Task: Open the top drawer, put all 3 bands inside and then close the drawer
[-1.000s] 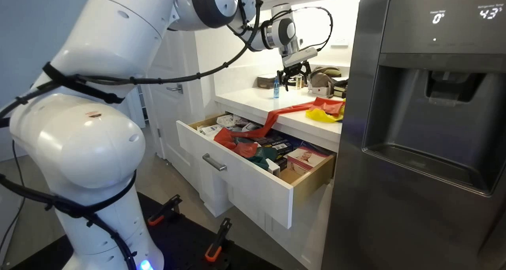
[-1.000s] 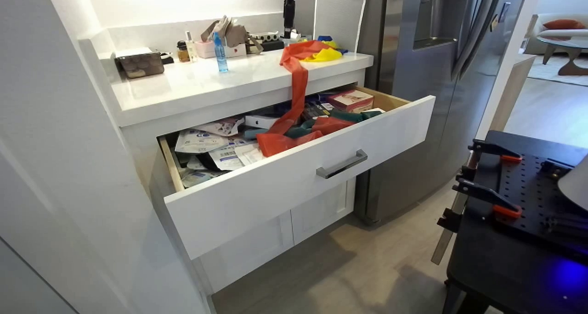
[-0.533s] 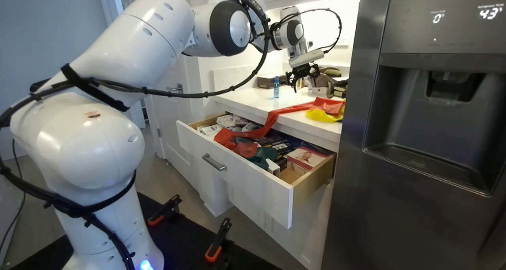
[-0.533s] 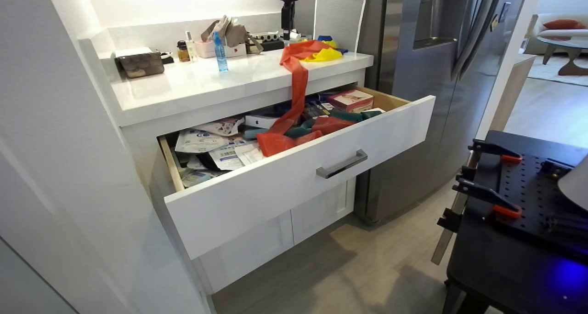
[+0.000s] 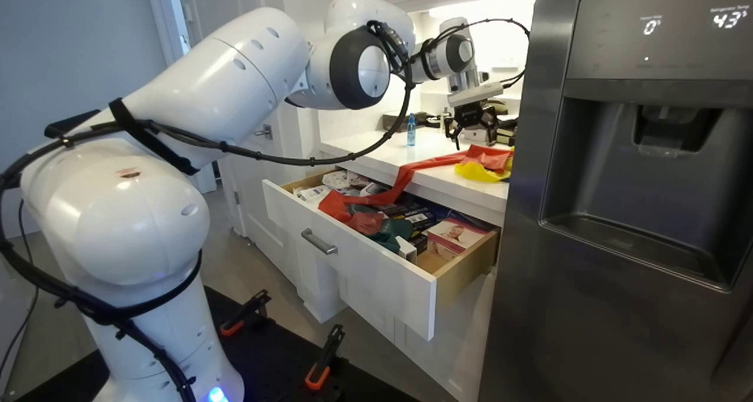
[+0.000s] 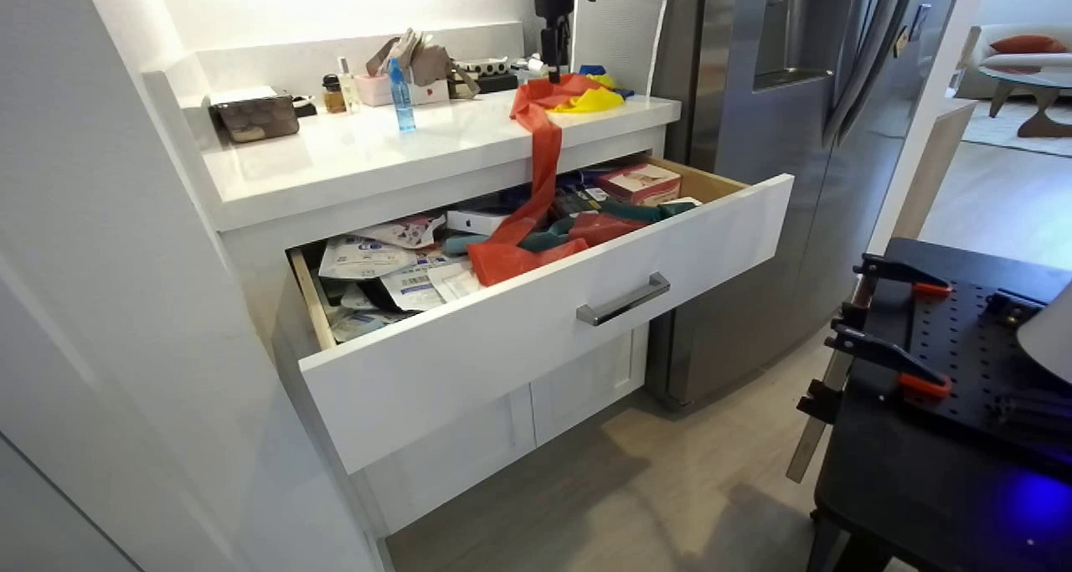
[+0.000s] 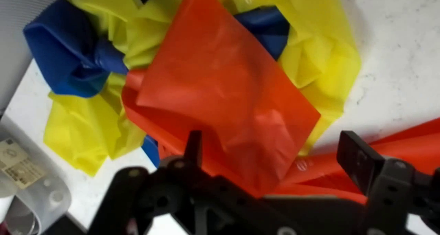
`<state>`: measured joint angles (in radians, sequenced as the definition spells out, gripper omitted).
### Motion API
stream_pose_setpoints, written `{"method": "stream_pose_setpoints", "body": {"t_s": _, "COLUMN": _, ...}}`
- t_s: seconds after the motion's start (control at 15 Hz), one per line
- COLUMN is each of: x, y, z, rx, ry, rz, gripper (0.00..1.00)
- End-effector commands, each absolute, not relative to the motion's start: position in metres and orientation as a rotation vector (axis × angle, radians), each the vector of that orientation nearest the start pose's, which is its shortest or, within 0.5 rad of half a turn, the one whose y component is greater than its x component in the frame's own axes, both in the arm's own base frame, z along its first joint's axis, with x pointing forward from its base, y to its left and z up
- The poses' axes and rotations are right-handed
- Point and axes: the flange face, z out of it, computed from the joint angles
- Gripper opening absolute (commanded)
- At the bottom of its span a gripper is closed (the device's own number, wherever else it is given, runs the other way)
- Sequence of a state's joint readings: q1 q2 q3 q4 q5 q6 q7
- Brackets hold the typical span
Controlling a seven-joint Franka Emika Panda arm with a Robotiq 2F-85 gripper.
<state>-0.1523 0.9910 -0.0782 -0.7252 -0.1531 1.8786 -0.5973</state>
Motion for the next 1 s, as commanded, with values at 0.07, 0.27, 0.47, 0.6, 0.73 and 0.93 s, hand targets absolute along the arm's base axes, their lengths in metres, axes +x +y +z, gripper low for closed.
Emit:
{"method": "stream_pose_setpoints", "body": {"t_s": 0.07, "x": 0.782, "y": -0.191, "z": 0.364, "rx": -3.352, "ry": -0.627, "rz": -0.003, "gripper": 1.00}}
{"method": "stream_pose_setpoints", "body": {"t_s": 0.27, "x": 0.775, "y": -0.205, "z": 0.350, "rx": -3.348, "ry": -0.574, "rz": 0.077, "gripper": 1.00}}
{"method": "stream_pose_setpoints", "body": {"t_s": 0.47, "x": 0.769, "y": -0.214, "z": 0.336, "rx": -3.323, "ry": -0.541, "rz": 0.149, "gripper": 1.00}}
{"method": "stream_pose_setpoints", "body": {"t_s": 0.6, "x": 0.765, "y": -0.216, "z": 0.325, "rx": -3.304, "ry": -0.529, "rz": 0.202, "gripper": 1.00}}
{"method": "stream_pose_setpoints", "body": {"t_s": 0.73, "x": 0.763, "y": -0.217, "z": 0.316, "rx": -3.287, "ry": -0.543, "rz": 0.244, "gripper": 0.75}}
{"method": "stream_pose_setpoints", "body": {"t_s": 0.93, "x": 0.762, "y": -0.212, "z": 0.314, "rx": -3.263, "ry": -0.559, "rz": 0.268, "gripper": 0.58}}
